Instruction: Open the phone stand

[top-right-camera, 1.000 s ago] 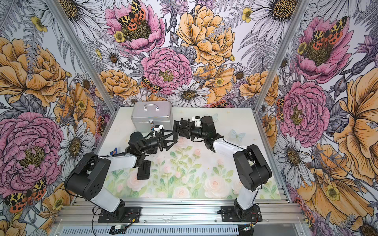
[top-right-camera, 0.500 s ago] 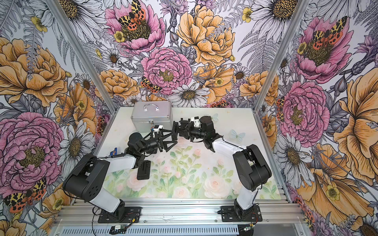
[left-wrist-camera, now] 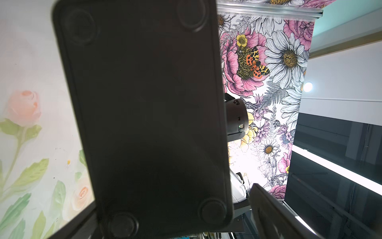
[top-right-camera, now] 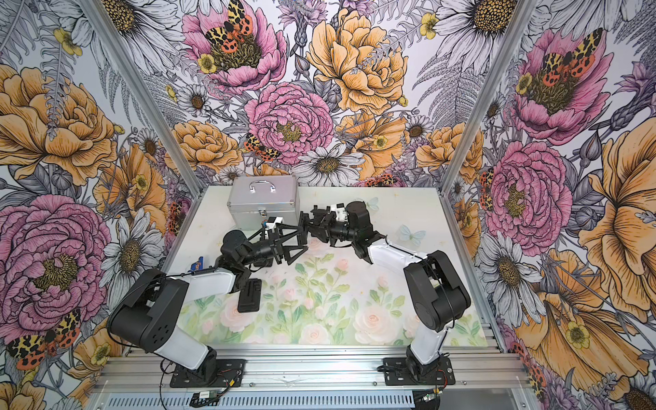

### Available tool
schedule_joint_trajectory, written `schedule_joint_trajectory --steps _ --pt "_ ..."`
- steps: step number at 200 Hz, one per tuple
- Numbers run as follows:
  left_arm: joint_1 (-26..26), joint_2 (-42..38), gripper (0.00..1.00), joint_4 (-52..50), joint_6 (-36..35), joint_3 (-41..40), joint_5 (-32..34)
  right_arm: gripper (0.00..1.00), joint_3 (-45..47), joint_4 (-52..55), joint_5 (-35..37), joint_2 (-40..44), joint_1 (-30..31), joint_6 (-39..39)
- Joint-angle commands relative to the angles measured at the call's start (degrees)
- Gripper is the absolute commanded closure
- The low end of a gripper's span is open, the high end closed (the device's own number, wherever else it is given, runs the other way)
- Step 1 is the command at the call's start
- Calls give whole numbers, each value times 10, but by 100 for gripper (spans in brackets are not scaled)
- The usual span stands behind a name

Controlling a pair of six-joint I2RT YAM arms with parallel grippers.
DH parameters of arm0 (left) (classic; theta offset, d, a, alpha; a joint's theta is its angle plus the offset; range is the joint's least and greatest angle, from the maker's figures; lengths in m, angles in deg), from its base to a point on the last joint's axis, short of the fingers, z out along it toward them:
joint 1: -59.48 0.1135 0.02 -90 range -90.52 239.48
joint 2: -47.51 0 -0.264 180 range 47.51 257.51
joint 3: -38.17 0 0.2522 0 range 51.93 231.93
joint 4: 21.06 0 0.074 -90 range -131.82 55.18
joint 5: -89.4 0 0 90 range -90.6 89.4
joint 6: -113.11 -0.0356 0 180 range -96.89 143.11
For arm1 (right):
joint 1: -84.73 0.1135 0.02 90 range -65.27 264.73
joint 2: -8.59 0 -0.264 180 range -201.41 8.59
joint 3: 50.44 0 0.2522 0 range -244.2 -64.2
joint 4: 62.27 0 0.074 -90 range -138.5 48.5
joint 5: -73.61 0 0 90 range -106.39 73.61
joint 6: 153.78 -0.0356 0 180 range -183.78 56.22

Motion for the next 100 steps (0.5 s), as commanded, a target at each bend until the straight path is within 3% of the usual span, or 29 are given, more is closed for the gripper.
schedule_joint_trajectory --steps 1,100 --pt "12 -10 1 -5 -25 -13 -21 100 -14 -7 -12 17 -8 -1" --pt "24 -9 1 -21 -34 -14 -35 100 4 -2 -18 24 -12 3"
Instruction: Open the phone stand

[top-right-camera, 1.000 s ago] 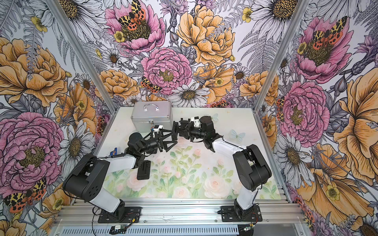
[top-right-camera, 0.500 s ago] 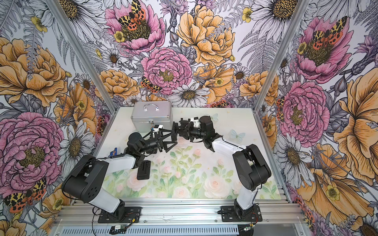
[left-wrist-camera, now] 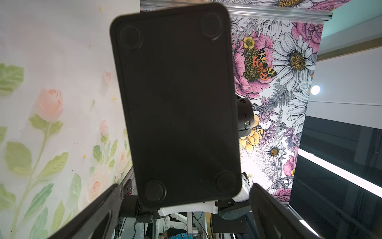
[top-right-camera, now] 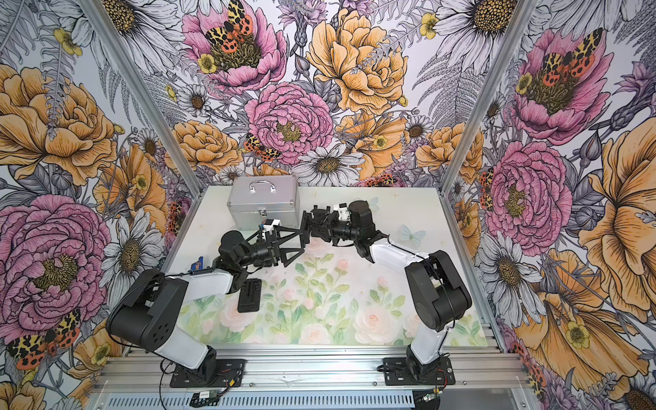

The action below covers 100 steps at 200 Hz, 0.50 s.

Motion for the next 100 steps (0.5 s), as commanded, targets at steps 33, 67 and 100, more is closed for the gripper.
schedule_joint_trajectory --steps 33,67,100 --pt "4 -12 1 -6 -14 8 -12 100 10 -13 -14 19 -1 6" --pt "4 -9 1 -10 -14 19 -13 100 14 -7 -18 17 1 11" --pt "5 -7 2 -11 -13 24 -14 100 12 -2 -25 11 4 15"
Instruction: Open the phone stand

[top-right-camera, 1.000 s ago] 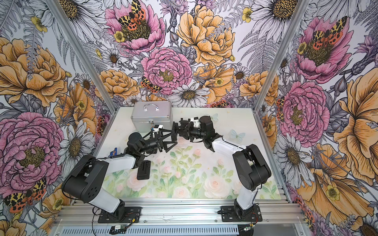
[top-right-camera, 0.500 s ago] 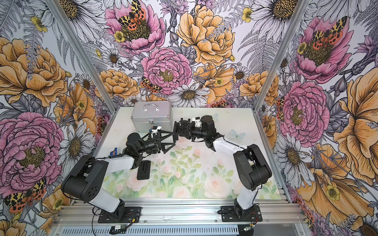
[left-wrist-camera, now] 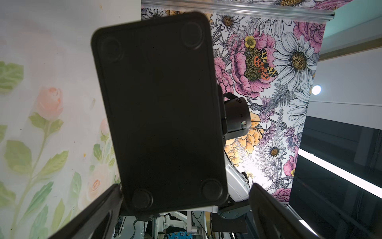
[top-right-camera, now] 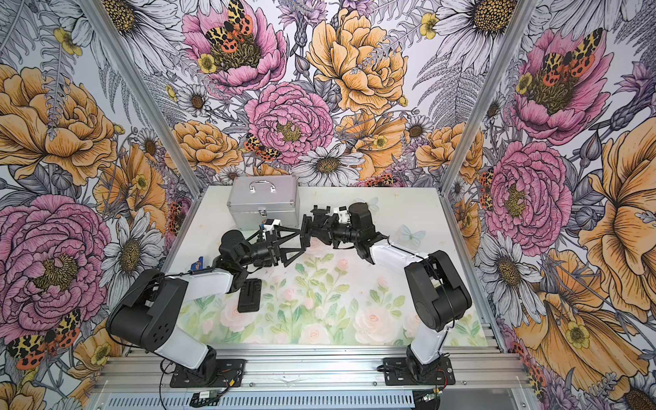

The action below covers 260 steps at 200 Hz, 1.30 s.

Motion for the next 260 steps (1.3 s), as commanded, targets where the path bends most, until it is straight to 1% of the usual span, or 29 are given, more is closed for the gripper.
schedule_joint_trajectory --steps 1,38,54,75,88,102,115,130,144,158,201,260 --pt "4 -7 2 -2 -13 18 -11 100 1 -12 -17 10 3 13" --pt "4 -7 2 -2 -12 21 -12 100 -1 -9 -17 3 7 15" --pt "4 -8 4 -2 -13 21 -13 100 0 -8 -17 2 8 15" --pt "4 -8 12 -2 -13 20 -15 100 0 -8 -17 3 9 16" --pt "3 -8 20 -2 -15 22 -15 100 0 -8 -17 3 10 16" --pt "3 -9 24 -2 -15 22 -14 100 0 -8 -17 4 10 17" --pt "4 -9 32 -2 -17 22 -14 100 0 -8 -18 4 10 17" --pt "5 -9 33 -2 -17 22 -14 100 1 -7 -19 4 10 17" --pt "5 -9 42 -2 -19 22 -14 100 2 -6 -19 4 10 17" --pt "6 -9 47 -2 -20 20 -15 100 2 -6 -20 6 10 18" --pt "22 -9 48 -3 -25 12 -24 100 2 -5 -27 9 7 19" --pt "58 -17 48 -4 -28 -2 -49 100 3 7 -31 19 -8 23"
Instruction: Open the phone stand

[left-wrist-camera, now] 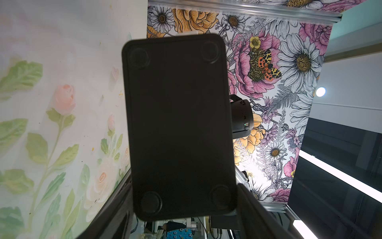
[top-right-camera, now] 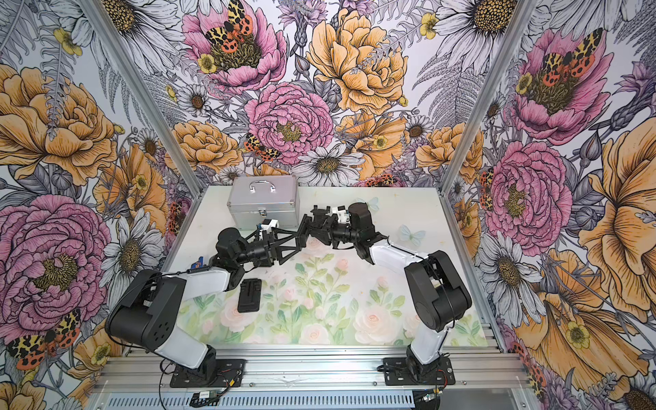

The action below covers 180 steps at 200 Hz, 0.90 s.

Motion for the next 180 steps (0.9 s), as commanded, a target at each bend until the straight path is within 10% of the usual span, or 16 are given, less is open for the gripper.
schedule_joint_trajectory --steps 1,180 --pt "24 -17 48 23 -19 -5 -7 100 3 13 -19 19 -7 13" --pt "7 -30 49 23 -5 11 -13 97 -57 14 -11 -32 29 7"
